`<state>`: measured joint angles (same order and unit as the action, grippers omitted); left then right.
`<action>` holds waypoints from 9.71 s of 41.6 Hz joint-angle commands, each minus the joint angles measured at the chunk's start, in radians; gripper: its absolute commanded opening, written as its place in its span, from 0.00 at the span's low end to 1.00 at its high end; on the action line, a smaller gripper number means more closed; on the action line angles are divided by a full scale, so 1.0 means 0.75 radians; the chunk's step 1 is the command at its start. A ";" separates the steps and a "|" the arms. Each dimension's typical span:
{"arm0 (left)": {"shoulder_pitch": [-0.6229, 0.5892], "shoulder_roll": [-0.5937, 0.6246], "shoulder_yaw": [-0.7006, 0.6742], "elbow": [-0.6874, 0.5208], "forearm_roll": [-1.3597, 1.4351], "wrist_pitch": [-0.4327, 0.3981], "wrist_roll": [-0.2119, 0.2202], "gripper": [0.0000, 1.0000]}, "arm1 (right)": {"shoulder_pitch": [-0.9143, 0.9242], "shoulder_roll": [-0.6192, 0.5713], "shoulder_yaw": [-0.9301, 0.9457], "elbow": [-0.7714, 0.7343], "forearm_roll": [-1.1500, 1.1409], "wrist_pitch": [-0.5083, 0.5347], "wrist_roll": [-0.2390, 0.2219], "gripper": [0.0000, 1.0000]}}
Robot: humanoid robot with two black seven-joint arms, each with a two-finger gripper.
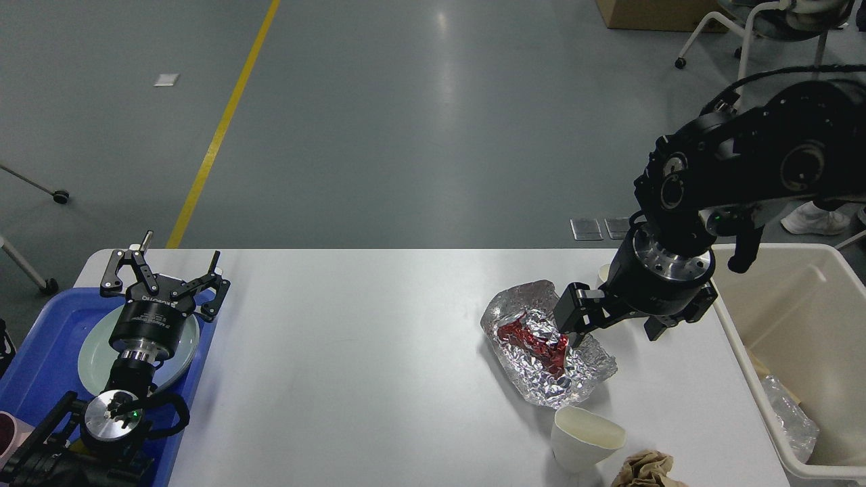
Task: Tidy desktop
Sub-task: 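Move the right gripper over the foil tray with red wrapper, then grasp the foil tray edge with the right gripper and fold it up, then lift the folded foil tray and carry it over the bin, then lower the foil tray into the bin and release it, then raise the right gripper and move it toward the paper cup nearest the robot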
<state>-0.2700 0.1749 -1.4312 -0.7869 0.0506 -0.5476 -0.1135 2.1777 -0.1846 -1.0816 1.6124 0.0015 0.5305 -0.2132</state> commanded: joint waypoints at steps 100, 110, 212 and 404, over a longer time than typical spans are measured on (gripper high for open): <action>0.000 0.000 0.000 0.000 0.000 0.000 0.000 0.96 | -1.237 0.111 0.166 -0.841 0.413 -0.601 0.000 0.00; 0.000 0.000 0.000 0.000 0.000 0.000 0.000 0.96 | -1.214 0.101 0.158 -0.841 0.393 -0.605 -0.012 0.00; 0.000 0.000 0.000 0.000 0.000 0.000 0.000 0.96 | 0.050 -0.185 -0.130 -0.111 0.489 -0.057 -0.143 0.00; 0.002 0.000 -0.002 0.000 0.000 0.000 0.000 0.96 | 0.375 0.038 -0.055 -0.072 0.111 0.240 -0.035 1.00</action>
<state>-0.2684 0.1750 -1.4312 -0.7869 0.0506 -0.5476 -0.1135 2.4063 -0.1551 -1.1523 1.5053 0.0757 0.7015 -0.2378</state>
